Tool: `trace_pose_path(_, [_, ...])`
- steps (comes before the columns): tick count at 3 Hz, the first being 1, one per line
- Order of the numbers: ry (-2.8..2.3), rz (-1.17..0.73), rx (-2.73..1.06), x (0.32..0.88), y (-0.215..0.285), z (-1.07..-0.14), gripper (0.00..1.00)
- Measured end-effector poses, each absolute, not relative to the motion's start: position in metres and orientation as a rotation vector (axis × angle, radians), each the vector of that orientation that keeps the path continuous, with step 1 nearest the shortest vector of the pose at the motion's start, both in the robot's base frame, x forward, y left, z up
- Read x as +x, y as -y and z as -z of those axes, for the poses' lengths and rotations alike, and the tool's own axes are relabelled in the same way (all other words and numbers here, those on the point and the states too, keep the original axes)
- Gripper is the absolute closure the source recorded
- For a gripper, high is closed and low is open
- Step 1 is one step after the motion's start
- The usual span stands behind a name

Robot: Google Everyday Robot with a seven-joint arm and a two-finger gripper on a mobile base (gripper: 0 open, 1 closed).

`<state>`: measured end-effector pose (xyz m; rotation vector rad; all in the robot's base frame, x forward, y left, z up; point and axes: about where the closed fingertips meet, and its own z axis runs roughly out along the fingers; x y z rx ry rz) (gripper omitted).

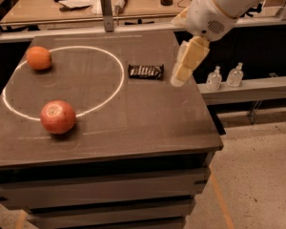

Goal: Move rxbar chocolate near apple

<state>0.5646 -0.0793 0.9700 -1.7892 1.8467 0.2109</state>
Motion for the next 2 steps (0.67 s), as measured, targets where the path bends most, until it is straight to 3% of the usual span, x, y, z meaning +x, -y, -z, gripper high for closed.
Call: trace_pose_path(2, [-1.874, -0.405, -1.809, 0.624, 0.036, -0.905, 0.0])
